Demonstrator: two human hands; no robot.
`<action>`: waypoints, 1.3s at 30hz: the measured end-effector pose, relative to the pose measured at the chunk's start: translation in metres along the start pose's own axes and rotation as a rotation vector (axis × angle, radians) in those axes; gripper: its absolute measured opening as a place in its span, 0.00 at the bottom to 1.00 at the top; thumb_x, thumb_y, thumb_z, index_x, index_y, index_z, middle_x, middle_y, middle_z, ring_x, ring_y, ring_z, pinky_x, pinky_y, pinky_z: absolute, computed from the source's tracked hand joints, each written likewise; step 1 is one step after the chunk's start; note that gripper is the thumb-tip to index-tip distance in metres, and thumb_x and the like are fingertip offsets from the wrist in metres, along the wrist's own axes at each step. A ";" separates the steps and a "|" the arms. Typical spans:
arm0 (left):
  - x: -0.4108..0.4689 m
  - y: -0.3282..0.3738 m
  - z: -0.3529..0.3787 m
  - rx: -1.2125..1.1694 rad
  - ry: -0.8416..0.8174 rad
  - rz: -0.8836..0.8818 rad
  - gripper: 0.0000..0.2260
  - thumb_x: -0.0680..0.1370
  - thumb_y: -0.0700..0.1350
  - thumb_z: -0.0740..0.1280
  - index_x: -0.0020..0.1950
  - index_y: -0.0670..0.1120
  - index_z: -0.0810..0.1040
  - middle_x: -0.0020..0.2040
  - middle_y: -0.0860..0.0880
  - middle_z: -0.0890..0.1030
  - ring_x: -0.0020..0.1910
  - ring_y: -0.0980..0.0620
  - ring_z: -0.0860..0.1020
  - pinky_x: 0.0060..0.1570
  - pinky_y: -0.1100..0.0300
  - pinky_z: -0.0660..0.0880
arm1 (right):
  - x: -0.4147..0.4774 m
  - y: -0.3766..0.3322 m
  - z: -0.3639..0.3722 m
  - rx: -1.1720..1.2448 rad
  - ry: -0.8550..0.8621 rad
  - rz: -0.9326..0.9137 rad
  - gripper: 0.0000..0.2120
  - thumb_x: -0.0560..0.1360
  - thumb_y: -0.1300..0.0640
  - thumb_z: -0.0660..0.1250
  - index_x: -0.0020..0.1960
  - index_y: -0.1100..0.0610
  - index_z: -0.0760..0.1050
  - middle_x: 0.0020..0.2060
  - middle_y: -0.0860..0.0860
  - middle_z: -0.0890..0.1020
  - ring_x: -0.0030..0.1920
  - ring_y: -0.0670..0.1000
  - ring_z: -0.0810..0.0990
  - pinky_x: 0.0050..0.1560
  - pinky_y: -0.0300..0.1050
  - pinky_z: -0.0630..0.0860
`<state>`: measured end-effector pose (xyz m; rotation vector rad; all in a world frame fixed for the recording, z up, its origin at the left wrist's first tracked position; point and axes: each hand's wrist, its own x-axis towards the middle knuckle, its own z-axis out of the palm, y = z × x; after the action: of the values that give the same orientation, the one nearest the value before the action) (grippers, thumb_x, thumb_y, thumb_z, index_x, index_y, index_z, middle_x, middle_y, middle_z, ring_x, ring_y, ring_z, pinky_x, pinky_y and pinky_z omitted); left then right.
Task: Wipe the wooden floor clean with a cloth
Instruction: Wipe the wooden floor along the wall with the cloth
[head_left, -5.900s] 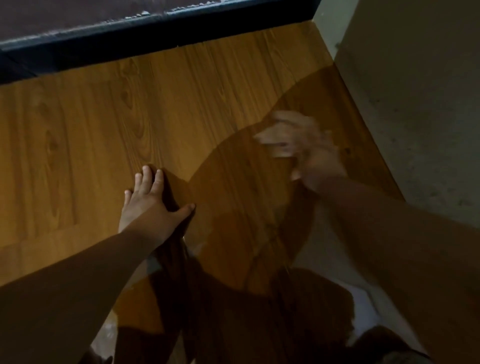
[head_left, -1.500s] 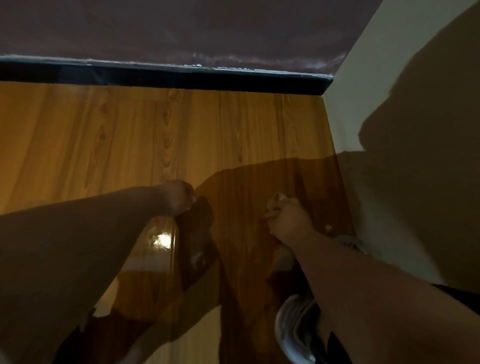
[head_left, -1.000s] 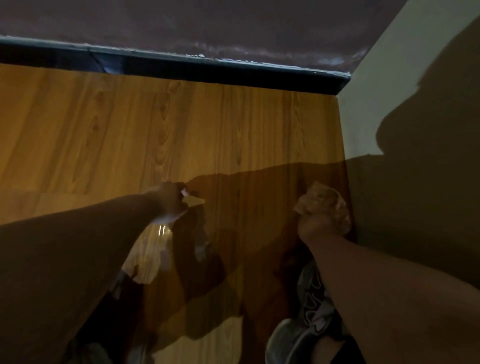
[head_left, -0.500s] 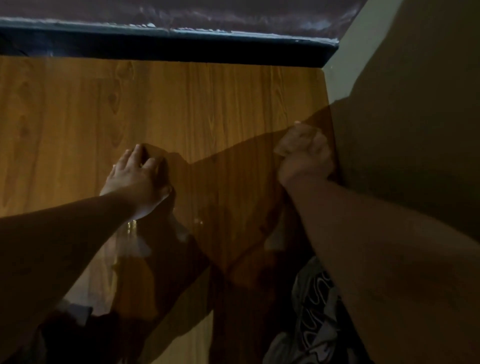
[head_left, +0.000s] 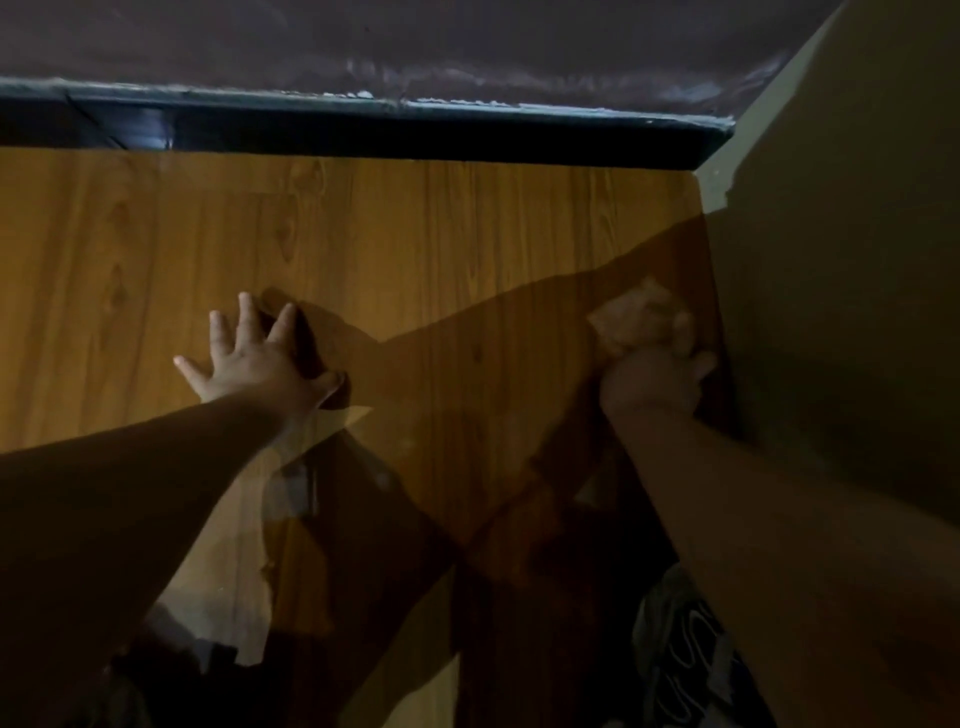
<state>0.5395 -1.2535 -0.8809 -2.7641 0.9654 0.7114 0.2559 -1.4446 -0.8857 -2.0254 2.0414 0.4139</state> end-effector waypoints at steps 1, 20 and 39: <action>0.000 -0.002 0.000 -0.025 -0.011 0.020 0.41 0.73 0.64 0.66 0.78 0.59 0.46 0.79 0.51 0.40 0.77 0.44 0.39 0.70 0.34 0.42 | -0.014 -0.014 0.008 -0.028 0.047 -0.166 0.24 0.79 0.51 0.58 0.73 0.51 0.62 0.75 0.54 0.59 0.69 0.60 0.63 0.61 0.52 0.64; 0.014 -0.010 -0.019 -0.045 -0.017 0.201 0.31 0.78 0.49 0.64 0.77 0.61 0.53 0.78 0.56 0.51 0.75 0.46 0.53 0.67 0.43 0.63 | -0.053 -0.098 0.021 0.196 0.145 -0.597 0.18 0.78 0.54 0.62 0.67 0.55 0.70 0.64 0.56 0.73 0.61 0.59 0.72 0.55 0.52 0.70; 0.066 0.042 -0.039 -0.090 0.109 0.440 0.30 0.78 0.55 0.60 0.78 0.58 0.51 0.79 0.52 0.48 0.77 0.49 0.45 0.73 0.48 0.45 | 0.000 -0.143 0.004 0.076 0.205 -0.817 0.25 0.77 0.48 0.59 0.74 0.47 0.63 0.74 0.48 0.65 0.68 0.57 0.62 0.60 0.51 0.62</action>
<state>0.5736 -1.3334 -0.8765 -2.7114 1.6319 0.6741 0.3986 -1.4434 -0.8941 -2.6816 1.1067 -0.0359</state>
